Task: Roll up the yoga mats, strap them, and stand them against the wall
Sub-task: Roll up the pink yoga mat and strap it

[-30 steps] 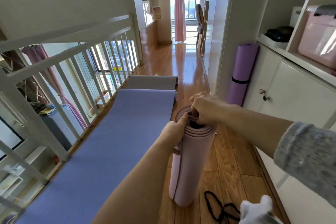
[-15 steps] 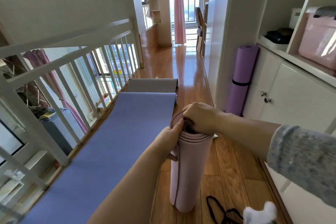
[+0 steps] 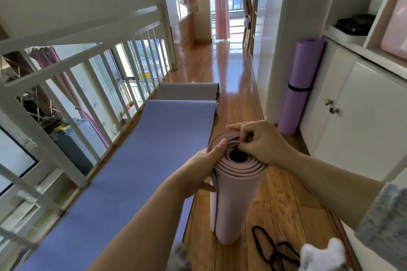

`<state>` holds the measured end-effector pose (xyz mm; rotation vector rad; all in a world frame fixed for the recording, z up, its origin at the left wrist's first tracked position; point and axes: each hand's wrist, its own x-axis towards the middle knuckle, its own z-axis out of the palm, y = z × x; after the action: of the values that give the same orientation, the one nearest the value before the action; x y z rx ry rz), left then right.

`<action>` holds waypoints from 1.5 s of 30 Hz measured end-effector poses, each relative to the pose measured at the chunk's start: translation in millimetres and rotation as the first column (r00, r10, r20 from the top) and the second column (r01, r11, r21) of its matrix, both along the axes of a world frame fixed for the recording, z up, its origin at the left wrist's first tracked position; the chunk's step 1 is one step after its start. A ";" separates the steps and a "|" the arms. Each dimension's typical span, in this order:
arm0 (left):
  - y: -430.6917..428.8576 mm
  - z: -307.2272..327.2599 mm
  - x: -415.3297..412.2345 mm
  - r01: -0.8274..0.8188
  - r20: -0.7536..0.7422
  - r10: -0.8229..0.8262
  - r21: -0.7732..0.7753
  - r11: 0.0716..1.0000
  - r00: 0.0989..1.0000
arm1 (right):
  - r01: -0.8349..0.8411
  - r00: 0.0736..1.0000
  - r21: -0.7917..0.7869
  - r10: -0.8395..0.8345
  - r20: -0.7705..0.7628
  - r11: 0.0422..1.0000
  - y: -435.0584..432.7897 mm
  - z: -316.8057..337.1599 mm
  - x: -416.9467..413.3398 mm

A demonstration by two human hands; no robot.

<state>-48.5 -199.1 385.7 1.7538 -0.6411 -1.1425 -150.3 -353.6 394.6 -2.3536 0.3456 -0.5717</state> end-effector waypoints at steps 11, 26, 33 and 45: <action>-2.6 3.1 9.2 -0.085 0.014 0.085 0.027 0.996 0.996 | 0.025 0.995 -0.256 0.001 0.101 0.966 13.1 20.5 6.8; -22.6 8.5 -21.2 -0.096 0.036 0.093 0.081 0.992 0.995 | -0.415 0.491 -0.315 -0.082 -0.867 0.853 29.6 84.6 20.6; -22.5 6.7 -35.0 -0.029 0.062 0.024 0.073 0.997 0.998 | -0.482 0.379 -0.216 -0.020 -0.925 0.850 26.5 90.7 6.6; -10.2 3.7 -22.2 -0.116 0.058 0.115 0.026 0.993 0.992 | -0.333 0.756 -0.394 -0.007 -0.654 0.857 31.0 61.5 -5.0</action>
<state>-70.7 -209.3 389.4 1.8295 -0.5512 -1.0312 -155.3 -322.6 456.1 -3.0017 0.2974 0.3159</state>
